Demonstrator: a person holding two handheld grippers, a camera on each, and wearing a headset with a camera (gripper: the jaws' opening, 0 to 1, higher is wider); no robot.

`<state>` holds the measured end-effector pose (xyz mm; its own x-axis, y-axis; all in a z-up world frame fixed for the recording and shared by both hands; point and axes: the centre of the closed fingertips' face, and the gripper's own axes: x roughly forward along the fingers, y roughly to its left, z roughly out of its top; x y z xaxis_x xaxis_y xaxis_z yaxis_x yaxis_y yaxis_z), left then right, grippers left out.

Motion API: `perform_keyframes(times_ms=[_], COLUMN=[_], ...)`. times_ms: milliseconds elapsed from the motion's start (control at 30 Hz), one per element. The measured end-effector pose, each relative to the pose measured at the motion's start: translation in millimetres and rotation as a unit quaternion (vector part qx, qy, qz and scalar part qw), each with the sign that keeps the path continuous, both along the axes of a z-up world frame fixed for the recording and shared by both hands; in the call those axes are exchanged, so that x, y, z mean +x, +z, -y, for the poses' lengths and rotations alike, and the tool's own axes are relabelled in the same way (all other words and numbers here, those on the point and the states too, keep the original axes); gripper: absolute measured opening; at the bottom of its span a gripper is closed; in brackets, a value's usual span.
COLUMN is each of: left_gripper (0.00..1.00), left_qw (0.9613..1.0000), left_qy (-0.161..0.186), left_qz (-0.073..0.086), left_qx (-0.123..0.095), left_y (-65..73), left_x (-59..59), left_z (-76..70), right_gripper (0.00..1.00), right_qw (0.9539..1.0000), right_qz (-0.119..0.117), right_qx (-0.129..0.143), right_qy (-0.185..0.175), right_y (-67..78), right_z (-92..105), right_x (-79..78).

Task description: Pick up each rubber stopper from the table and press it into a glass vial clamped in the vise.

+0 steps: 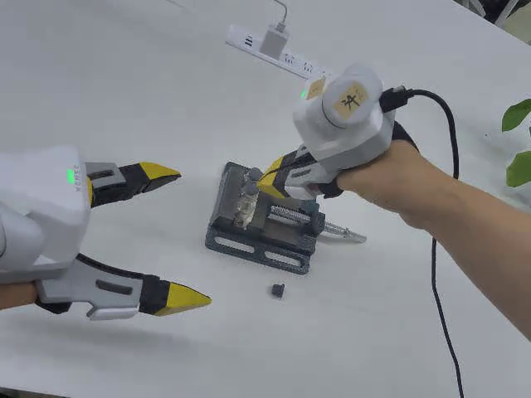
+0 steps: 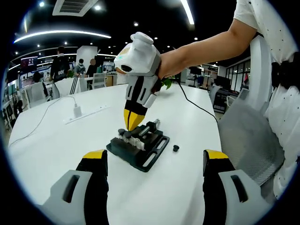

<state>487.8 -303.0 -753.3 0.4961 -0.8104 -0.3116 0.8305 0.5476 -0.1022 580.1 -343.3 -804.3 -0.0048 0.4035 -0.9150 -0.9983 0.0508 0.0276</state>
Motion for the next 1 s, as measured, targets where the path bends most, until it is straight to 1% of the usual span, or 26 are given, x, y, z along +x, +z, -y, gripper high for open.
perform_keyframes(times_ms=[67,133,233,433,533,600,667,800,900,1000], left_gripper=[0.82,0.82,0.82,0.82,0.82,0.82,0.82,0.82,0.82,0.82], left_qw=[1.0,1.0,1.0,1.0,1.0,1.0,1.0,1.0,1.0,1.0], left_qy=[0.001,0.001,0.001,0.0,-0.001,-0.001,-0.002,-0.004,-0.006,-0.009], left_qz=[0.0,0.0,0.0,-0.001,0.0,0.0,0.0,0.001,0.002,0.002], left_qx=[-0.002,-0.002,-0.001,-0.001,-0.003,-0.003,-0.004,-0.004,-0.004,-0.003], left_y=[0.5,0.3,-0.2,-0.6,0.1,-0.2,0.3,0.2,1.0,2.4], left_x=[0.0,-0.1,-0.5,-0.2,-0.1,0.3,0.6,1.1,1.3,1.1], left_z=[-0.2,-0.4,-0.1,-0.1,0.8,1.5,2.4,4.4,6.7,8.9], right_gripper=[0.0,0.0,0.0,0.0,0.0,0.0,0.0,0.0,0.0,0.0], right_qw=[1.0,1.0,1.0,1.0,0.9999,0.9996,0.9991,0.9982,0.9979,0.9981], right_qz=[0.0,-0.002,-0.001,-0.002,0.001,0.006,0.013,0.016,0.014,0.014], right_qx=[-0.002,-0.001,-0.004,-0.005,-0.009,-0.017,-0.026,-0.04,-0.043,-0.04], right_qy=[0.004,0.004,0.007,0.004,0.009,0.02,0.029,0.042,0.045,0.044], right_y=[2.4,1.2,-2.4,-2.0,-3.1,-3.7,-2.3,-0.8,-0.1,1.4], right_z=[-0.5,-2.1,-1.0,-0.8,-1.0,-1.6,-2.4,-3.2,-2.7,-2.2], right_x=[-0.2,-3.1,-2.9,-2.7,-3.7,-2.6,-6.9,-11.1,-12.1,-13.5])
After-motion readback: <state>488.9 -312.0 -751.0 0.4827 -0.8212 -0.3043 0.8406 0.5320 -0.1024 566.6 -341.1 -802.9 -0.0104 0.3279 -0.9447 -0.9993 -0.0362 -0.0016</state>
